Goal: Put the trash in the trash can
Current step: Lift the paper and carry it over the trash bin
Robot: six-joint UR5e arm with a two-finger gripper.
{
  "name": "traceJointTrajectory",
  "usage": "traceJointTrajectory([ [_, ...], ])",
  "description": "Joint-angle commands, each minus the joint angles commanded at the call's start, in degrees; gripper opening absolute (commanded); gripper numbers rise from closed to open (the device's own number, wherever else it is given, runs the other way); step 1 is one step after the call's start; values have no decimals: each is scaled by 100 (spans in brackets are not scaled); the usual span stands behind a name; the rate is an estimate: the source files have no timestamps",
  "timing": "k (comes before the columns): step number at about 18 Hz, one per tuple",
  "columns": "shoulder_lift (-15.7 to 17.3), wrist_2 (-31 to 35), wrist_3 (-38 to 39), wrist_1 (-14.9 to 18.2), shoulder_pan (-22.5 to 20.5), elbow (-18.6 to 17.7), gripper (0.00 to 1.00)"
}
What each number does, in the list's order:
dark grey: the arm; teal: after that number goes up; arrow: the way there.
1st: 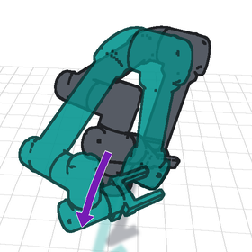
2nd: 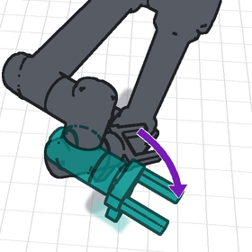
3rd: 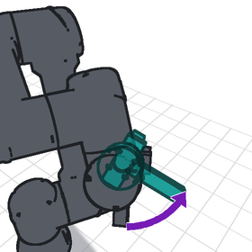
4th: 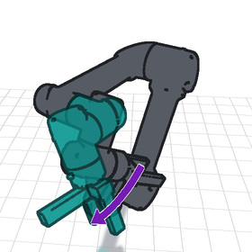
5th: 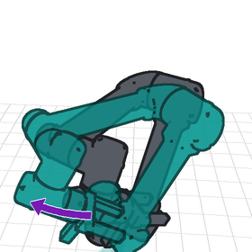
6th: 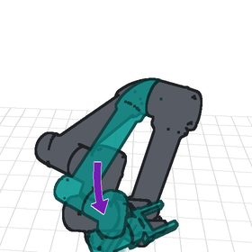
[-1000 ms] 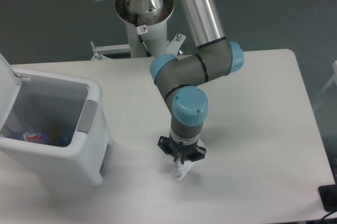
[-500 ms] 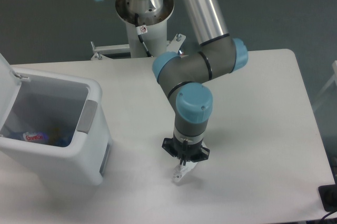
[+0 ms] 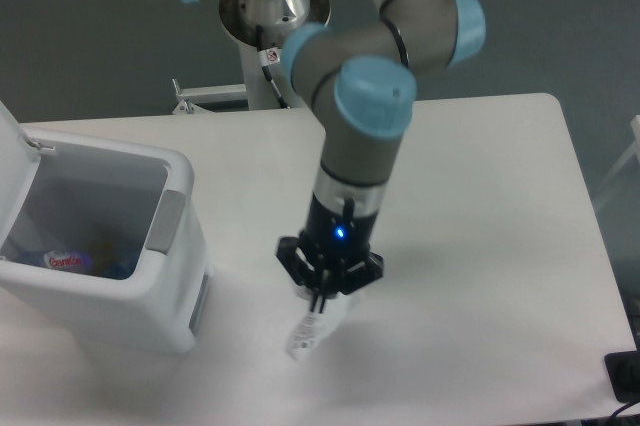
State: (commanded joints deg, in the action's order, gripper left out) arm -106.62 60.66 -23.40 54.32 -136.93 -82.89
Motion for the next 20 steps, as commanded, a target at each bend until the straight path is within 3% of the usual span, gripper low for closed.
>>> traceJointTrajectory([
  [5,299,-528,888,-35,105,466,0],
  [8,518,-564,1003,-44,359,511,0],
  [15,1186,-494,1030,52,1133,46,0],
  [20,1407,-476,1021,62,1292,-499,0],
])
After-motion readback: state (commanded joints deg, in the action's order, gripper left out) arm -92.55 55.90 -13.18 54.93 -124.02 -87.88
